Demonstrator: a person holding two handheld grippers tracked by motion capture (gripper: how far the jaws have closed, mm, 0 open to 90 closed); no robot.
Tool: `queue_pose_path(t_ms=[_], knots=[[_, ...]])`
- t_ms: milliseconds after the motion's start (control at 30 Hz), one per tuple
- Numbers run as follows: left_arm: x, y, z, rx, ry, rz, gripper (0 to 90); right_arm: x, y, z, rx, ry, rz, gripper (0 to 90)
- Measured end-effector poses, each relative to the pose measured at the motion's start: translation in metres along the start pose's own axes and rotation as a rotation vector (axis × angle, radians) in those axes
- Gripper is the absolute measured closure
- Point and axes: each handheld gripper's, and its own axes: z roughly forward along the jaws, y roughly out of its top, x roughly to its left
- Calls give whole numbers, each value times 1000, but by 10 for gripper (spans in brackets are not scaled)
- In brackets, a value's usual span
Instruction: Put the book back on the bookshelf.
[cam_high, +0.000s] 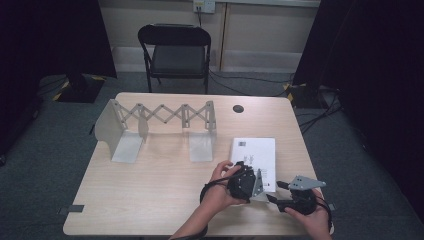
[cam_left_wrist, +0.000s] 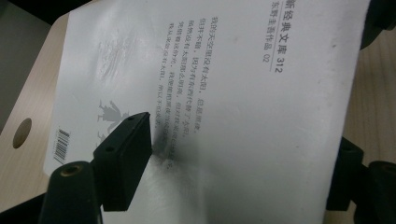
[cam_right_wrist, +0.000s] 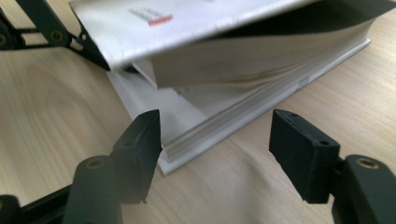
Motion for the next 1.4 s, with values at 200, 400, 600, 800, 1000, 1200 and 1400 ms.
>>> queue_pose_path(t_ms=[200, 400, 600, 800, 1000, 1200, 1400], knots=[[4, 2, -4, 8, -17, -9, 279, -7, -7, -1, 17, 42, 18, 278], [9, 4, -8, 12, -30, -21, 306, -13, -10, -3, 13, 58, 17, 221], [14, 12, -14, 57, -38, -6, 346, -12, -15, 3, 49, 72, -20, 184], [20, 15, -18, 54, -48, -29, 364, -9, -16, 6, 64, 70, -61, 147], [35, 22, -27, 49, -60, -72, 400, -8, -15, 9, 72, 80, -76, 117], [41, 25, -28, 56, -74, -93, 412, -7, -12, 11, 66, 57, -75, 122], [50, 31, -32, 69, -86, -113, 422, -4, -4, 15, 52, -31, -127, 164]])
